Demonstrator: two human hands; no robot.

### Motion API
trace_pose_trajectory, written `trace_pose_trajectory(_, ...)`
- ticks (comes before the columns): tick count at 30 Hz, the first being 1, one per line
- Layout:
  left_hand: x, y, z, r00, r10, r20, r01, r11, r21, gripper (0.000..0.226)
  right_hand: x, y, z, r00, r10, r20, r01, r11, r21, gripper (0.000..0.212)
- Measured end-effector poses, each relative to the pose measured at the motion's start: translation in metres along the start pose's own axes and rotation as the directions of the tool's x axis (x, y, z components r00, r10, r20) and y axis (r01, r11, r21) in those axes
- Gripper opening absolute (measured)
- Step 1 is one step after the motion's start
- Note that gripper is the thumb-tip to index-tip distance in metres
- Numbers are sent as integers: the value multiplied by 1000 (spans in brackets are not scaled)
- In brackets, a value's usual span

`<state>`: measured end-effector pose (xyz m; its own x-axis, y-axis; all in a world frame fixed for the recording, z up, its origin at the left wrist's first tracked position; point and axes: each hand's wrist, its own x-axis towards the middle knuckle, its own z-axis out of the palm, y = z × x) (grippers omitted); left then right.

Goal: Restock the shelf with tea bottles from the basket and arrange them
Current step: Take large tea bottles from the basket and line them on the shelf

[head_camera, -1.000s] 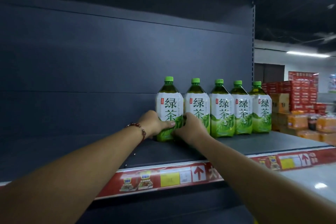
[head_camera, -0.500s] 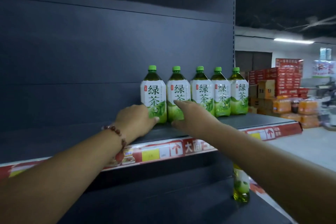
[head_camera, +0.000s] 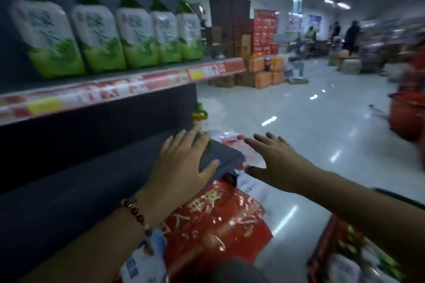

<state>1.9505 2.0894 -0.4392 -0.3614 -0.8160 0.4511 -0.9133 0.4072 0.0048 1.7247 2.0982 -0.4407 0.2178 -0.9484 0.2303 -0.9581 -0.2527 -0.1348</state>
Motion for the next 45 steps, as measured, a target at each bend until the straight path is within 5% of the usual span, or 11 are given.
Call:
trace_pose_trajectory(8, -31, 164, 148, 920, 271, 283, -197, 944, -265, 69, -156, 146, 120, 828, 473, 303, -487, 873, -31, 82)
trace_pose_trajectory(17, -62, 283, 245, 763, 498, 413, -363, 858, -364, 58, -265, 216, 219, 518, 710, 476, -811, 585, 9, 95)
trace_pose_trajectory(26, -59, 282, 283, 736, 536, 414, -384, 834, -397, 52, -243, 243, 263, 369, 878, 303, -923, 386, 6, 103)
trace_pose_trajectory(34, -56, 275, 301, 729, 539, 421, -381, 831, -405, 52, -206, 286, 280, 182, 912, 367, -983, 165, 78, 115)
trace_pose_trajectory(37, -53, 270, 308, 735, 522, 433, -359, 841, -404, 53, -209, 295, 282, 173, 909, 379, -983, 183, 10, 98)
trace_pose_trajectory(45, -51, 266, 314, 745, 503, 438, -330, 849, -413, 48, -215, 299, 286, 192, 894, 405, -973, 119, 198, 100)
